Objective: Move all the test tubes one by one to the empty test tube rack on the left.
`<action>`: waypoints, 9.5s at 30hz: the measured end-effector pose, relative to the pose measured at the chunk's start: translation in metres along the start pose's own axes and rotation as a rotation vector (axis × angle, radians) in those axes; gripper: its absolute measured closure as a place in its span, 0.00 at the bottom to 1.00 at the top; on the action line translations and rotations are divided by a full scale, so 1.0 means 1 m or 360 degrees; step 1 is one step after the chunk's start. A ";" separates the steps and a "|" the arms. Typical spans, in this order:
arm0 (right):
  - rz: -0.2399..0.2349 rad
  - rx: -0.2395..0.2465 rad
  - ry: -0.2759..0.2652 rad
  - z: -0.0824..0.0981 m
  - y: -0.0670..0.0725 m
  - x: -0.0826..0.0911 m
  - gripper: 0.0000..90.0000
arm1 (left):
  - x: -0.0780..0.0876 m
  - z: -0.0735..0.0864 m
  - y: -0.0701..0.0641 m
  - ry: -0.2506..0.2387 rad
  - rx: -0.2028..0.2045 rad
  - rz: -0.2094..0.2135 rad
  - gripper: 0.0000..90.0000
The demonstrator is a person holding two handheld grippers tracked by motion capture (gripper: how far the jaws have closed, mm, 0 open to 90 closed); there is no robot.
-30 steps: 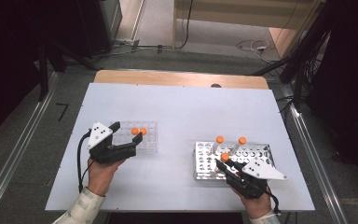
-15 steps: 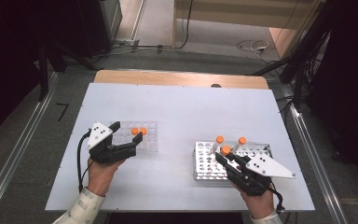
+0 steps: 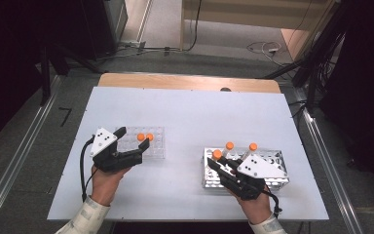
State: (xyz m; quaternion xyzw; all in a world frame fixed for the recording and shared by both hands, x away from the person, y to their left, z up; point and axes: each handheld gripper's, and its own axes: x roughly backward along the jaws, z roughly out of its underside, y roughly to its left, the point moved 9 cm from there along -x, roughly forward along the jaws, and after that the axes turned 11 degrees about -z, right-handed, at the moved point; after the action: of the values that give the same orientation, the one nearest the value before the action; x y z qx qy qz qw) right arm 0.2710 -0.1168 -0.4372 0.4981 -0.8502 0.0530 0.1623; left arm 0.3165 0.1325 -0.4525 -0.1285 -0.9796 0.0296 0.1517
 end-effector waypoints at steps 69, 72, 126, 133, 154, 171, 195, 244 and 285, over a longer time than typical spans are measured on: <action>-0.0224 0.0071 0.0188 0.014 0.040 -0.107 0.71 | 0.018 0.016 -0.085 0.0056 -0.0214 0.0519 0.77; -0.0243 0.0054 0.0184 0.013 0.040 -0.106 0.54 | 0.018 0.014 -0.082 0.0055 -0.0185 0.0504 0.77; -0.0145 -0.0038 0.0153 0.012 0.021 -0.079 0.25 | 0.019 -0.032 0.026 -0.0137 -0.0063 -0.0049 0.77; -0.0141 -0.0039 0.0150 0.011 0.021 -0.079 0.25 | 0.012 -0.028 0.026 -0.0122 -0.0069 -0.0050 0.77; -0.0141 -0.0038 0.0154 0.011 0.021 -0.079 0.25 | -0.001 -0.011 0.021 -0.0089 -0.0124 -0.0071 0.77; -0.0137 -0.0028 0.0161 0.013 0.021 -0.079 0.26 | -0.002 0.002 0.019 -0.0052 -0.0093 -0.0055 0.72; -0.0117 -0.0039 0.0130 0.009 0.018 -0.071 0.26 | 0.005 -0.003 0.016 -0.0082 -0.0026 -0.0022 0.53; 0.0539 -0.0213 -0.0023 0.039 -0.099 0.058 0.27 | 0.008 -0.003 0.025 -0.0085 0.0013 -0.0147 0.26; 0.0710 -0.0377 0.0302 0.064 -0.117 0.041 0.80 | 0.008 -0.003 0.023 -0.0082 0.0012 -0.0141 0.27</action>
State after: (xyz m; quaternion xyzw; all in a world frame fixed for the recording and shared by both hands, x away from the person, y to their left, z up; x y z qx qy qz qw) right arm 0.3394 -0.2249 -0.4921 0.2687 -0.9202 0.0340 0.2826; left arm 0.3159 0.1572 -0.4498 -0.0837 -0.9878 0.0299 0.1282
